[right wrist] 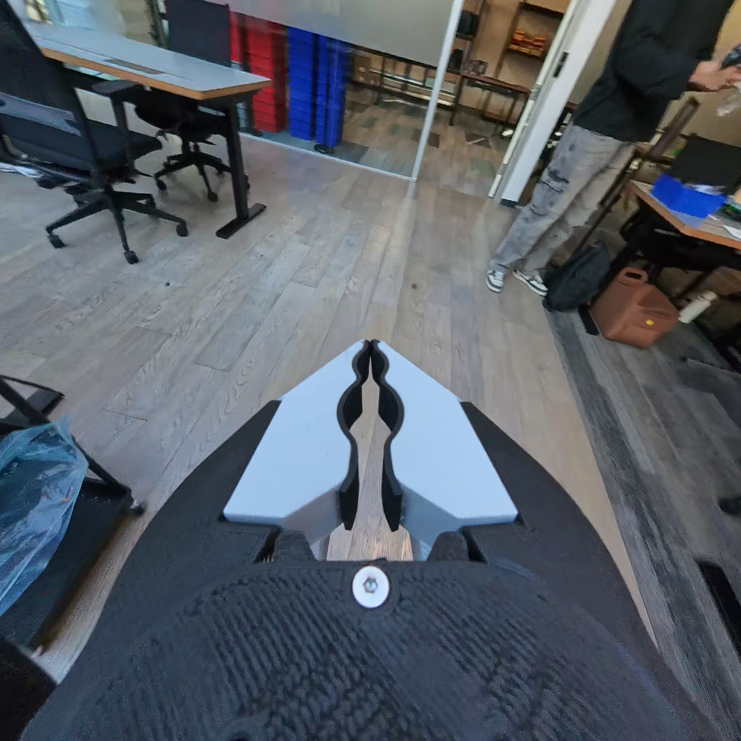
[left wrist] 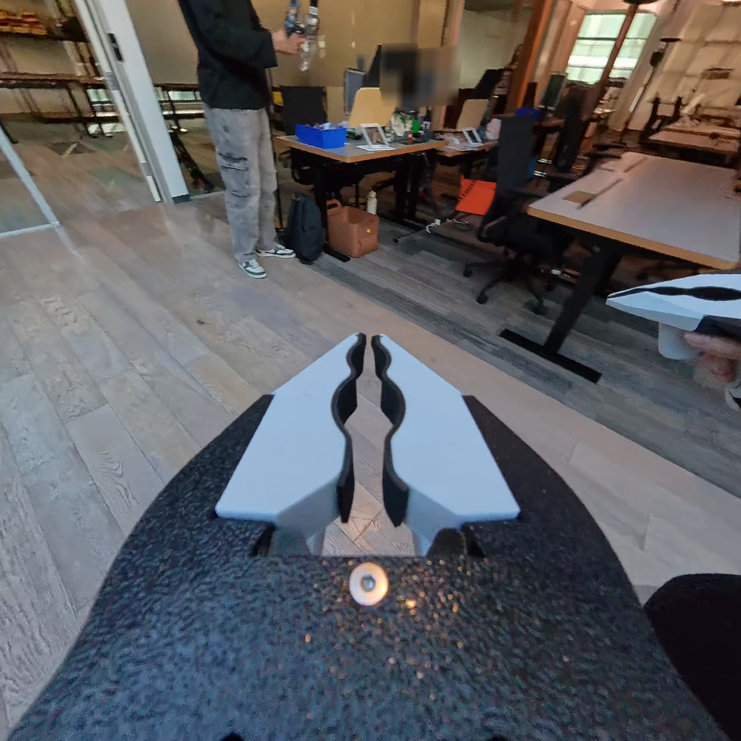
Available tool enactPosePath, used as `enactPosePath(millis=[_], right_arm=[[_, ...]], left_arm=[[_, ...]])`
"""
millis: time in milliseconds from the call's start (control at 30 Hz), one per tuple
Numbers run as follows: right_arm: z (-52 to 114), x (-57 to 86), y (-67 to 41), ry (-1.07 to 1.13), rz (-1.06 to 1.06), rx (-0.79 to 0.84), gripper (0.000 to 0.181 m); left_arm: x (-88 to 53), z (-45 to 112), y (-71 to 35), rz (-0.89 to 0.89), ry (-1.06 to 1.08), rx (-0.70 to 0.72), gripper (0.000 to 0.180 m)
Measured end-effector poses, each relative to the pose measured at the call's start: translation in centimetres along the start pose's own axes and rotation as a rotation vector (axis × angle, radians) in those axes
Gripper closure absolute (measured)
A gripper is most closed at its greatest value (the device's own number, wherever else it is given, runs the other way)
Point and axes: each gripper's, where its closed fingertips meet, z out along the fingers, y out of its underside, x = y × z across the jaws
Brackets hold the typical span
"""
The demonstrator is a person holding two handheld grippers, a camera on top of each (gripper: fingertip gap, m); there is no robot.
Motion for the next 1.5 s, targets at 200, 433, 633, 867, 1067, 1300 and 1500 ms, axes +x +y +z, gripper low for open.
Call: enactPosePath(millis=[200,433,633,867,1067,1300,1500], right_arm=[[23.6,1.5,-8.4,-0.256,-0.041,0.035,0.181],[49.3,-0.3,-15.9,-0.451,-0.110,0.118,0.181],[72.3,3.0,-22.7,-0.365,-0.138,0.082,0.181],[92.8,7.8,-29.3,-0.236,-0.078,0.037,0.152],[111.1,6.4,-28.6,-0.255,0.005,-0.022,0.121],[139.6,-3.6,-36.5,-0.637,-0.021,0.063,0.062],[162.4,-11.4,-48.1,-0.782,-0.078,0.104,0.065]], left_arm=[[-16.7,8.7,-3.6,-0.096,-0.209,-0.011,0.180],[-37.2,18.0,-2.9,-0.076,-0.429,-0.044,0.180],[-57.4,29.7,-5.2,-0.054,-0.435,-0.064,0.180],[-79.8,42.5,-13.9,0.012,-0.424,-0.118,0.156],[-95.8,51.6,-15.5,0.005,-0.440,-0.124,0.128],[-118.4,59.3,-16.1,-0.028,-0.616,-0.092,0.083],[-137.0,64.1,-17.9,-0.153,-0.737,-0.148,0.065]])
